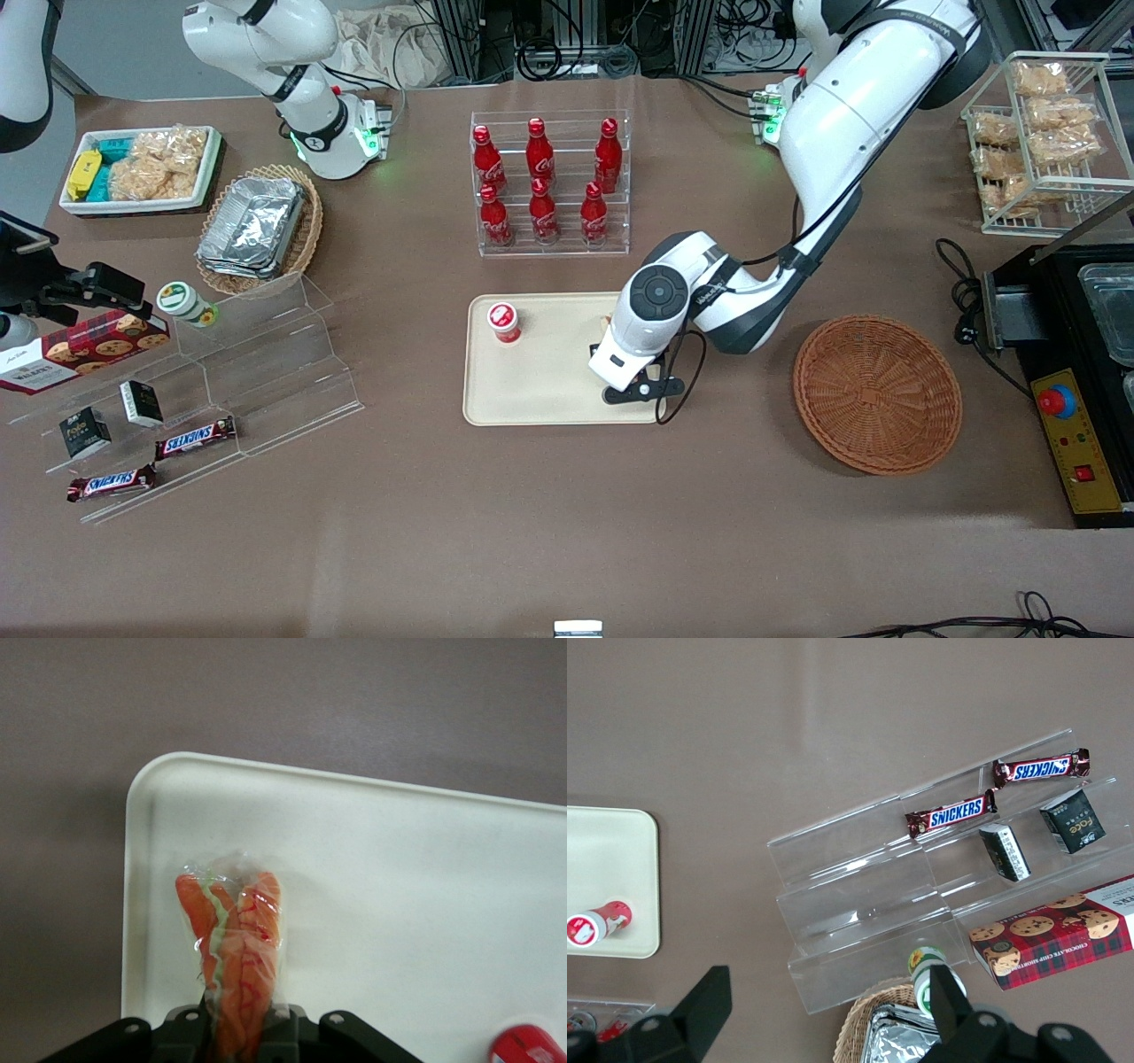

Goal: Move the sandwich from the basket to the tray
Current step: 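Carry the sandwich over the cream tray and lower it down, then open the left gripper to release the sandwich and raise away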

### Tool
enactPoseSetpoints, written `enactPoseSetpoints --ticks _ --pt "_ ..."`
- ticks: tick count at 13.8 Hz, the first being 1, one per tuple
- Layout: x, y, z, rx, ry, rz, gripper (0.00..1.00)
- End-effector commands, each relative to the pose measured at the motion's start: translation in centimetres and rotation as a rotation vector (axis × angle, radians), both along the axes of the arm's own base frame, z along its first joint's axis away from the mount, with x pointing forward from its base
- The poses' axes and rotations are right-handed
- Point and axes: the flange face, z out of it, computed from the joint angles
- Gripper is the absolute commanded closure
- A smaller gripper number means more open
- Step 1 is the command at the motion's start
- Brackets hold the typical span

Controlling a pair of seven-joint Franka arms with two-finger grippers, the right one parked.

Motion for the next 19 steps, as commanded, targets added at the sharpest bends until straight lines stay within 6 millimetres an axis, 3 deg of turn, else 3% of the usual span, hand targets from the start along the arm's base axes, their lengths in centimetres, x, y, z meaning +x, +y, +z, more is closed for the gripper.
enactPoseSetpoints --ticks 1,2,3,4,9,11,14,19 --pt "0.6 -0.7 0.8 0.005 -0.036 0.053 0.16" --pt "0.7 -0.8 1.3 0.002 -0.041 0.076 0.00" --pt "0.7 -0.9 1.9 0.003 -0.049 0.107 0.00" --pt "0.8 -0.9 3.9 -0.003 -0.077 0.140 0.00" --pt "1.0 1.5 16.9 0.018 -0.217 0.292 0.00" --pt "1.4 4.3 21.1 0.042 -0.246 0.353 0.00" --pt "2.3 9.3 25.7 0.078 -0.271 0.425 0.00" --pt "2.8 17.5 31.2 0.081 -0.214 0.352 0.00"
